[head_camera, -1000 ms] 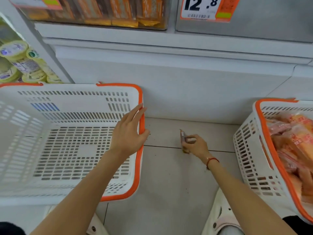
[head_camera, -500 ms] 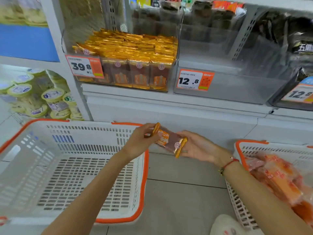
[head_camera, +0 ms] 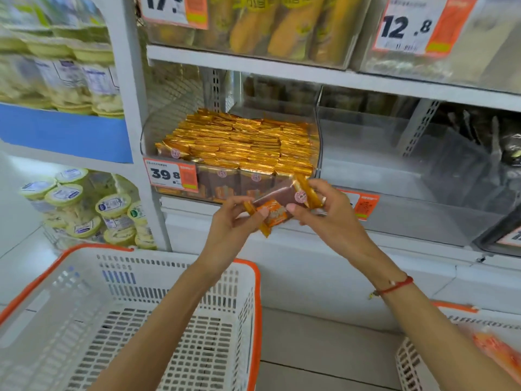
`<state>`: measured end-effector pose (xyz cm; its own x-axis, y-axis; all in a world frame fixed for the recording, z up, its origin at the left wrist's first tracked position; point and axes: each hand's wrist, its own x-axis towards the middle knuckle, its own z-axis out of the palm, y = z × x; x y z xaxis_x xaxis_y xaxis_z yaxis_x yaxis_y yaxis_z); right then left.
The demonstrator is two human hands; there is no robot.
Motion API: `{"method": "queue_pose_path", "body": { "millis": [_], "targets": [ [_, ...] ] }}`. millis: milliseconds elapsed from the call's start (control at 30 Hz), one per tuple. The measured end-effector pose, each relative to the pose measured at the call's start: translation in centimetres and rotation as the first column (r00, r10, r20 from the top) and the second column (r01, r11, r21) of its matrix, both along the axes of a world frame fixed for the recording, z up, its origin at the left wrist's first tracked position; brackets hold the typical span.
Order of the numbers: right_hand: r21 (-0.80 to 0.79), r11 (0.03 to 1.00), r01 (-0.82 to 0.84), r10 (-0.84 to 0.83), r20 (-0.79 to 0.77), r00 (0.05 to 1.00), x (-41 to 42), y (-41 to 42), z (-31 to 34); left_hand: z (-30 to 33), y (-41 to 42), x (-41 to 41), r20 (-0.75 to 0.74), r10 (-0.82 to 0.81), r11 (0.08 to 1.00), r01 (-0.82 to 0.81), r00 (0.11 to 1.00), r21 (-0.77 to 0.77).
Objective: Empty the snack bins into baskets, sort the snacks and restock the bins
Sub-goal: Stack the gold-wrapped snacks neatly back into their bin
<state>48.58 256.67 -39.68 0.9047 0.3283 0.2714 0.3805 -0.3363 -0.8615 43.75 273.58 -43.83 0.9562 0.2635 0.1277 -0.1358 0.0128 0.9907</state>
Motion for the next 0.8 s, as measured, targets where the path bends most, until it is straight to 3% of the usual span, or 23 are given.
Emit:
{"method": "queue_pose_path", "body": {
  "millis": [67,100,200,267,367,467,633,800],
  "targets": [
    [0.024,0.999,0.023,-0.025,0.076,0.997,0.5,0.5,1.1,0.7,1.8,0.9,0.097,0.078,0.975,-0.096,0.992,0.201],
    [0.031,0.999,0.038,-0.041,0.100,0.994,0.8,0.9,1.6,0.9,3.3,1.4,0.167,0.160,0.916,-0.209,0.973,0.341],
    [0.047,0.997,0.055,-0.062,0.164,0.984,2.2,2.7,2.9,1.0,9.2,3.1,0.414,0.310,0.533,-0.517,0.856,0.670],
    [0.074,0.996,0.058,-0.072,0.205,0.976,3.4,4.5,3.6,1.1,12.6,4.4,0.454,0.256,0.316,-0.518,0.853,0.795],
    [0.123,0.990,0.075,-0.104,0.249,0.963,5.0,7.8,4.4,2.1,15.5,6.1,0.443,0.109,0.143,-0.455,0.890,0.879],
    [0.145,0.986,0.086,-0.120,0.240,0.963,6.4,10.2,4.4,3.8,17.5,7.4,0.422,0.053,0.071,-0.425,0.905,0.902],
    [0.128,0.990,0.067,-0.098,0.249,0.964,7.6,11.5,3.3,5.6,18.9,7.5,0.354,0.109,0.095,-0.365,0.929,0.926],
    [0.186,0.977,0.105,-0.148,0.238,0.960,7.8,11.4,2.7,7.3,18.8,7.4,0.266,0.375,-0.018,-0.280,0.888,0.960]
  ]
}}
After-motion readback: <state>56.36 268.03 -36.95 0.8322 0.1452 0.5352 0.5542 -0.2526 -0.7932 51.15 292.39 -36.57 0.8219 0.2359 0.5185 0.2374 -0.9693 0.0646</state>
